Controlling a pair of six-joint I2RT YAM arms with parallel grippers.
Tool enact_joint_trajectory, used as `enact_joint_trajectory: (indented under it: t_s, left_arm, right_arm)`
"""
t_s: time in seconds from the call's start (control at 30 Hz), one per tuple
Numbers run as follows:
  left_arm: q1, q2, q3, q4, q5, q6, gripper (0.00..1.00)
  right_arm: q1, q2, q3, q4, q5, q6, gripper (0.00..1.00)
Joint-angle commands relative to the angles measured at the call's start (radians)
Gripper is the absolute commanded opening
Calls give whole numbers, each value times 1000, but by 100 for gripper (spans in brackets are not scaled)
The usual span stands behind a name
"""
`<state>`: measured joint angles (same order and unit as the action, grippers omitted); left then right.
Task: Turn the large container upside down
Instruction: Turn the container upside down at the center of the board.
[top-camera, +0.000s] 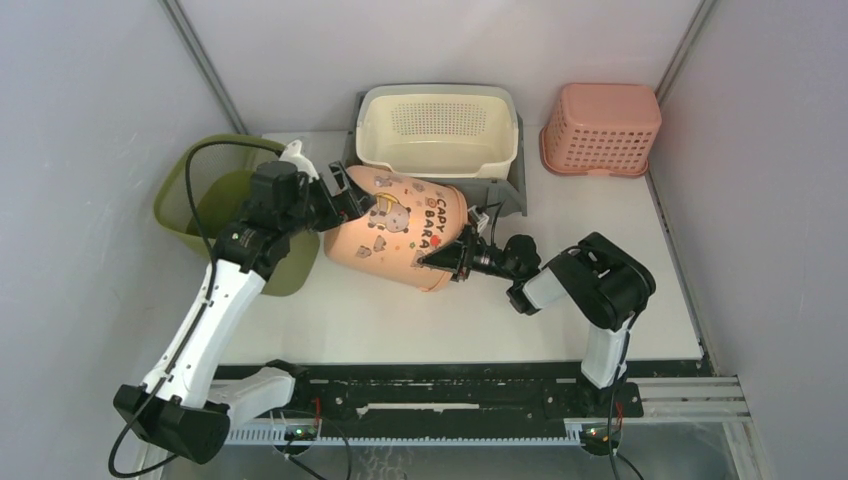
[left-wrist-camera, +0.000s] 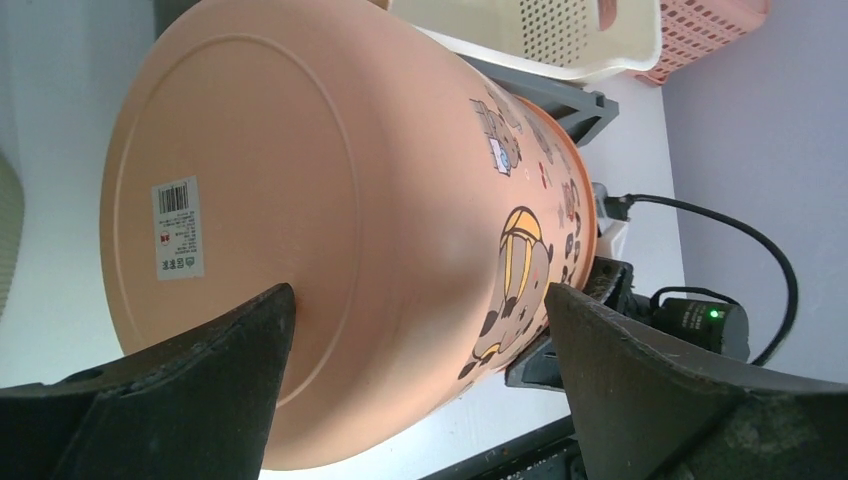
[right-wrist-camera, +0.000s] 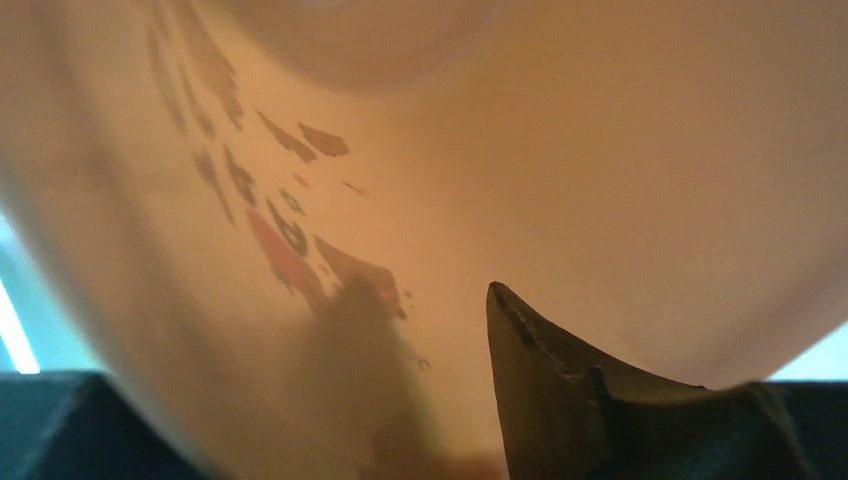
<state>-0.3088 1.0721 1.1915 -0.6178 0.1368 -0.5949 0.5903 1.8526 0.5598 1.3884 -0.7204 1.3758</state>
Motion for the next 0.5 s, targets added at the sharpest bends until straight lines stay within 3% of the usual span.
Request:
enact_joint_trajectory:
  t_s: [0.0, 0.23, 0.47]
  left_arm:
    - [-67, 11, 45, 51, 15, 17, 98]
    - [-117, 7, 71, 43, -1, 5, 98]
    - [-169, 35, 115, 41, -12, 1, 98]
  right_arm:
    - [-17, 77, -57, -219, -19, 20, 59]
    - [-43, 35, -88, -359, -18, -84, 67]
    - [-65, -90, -93, -683, 44, -273, 75]
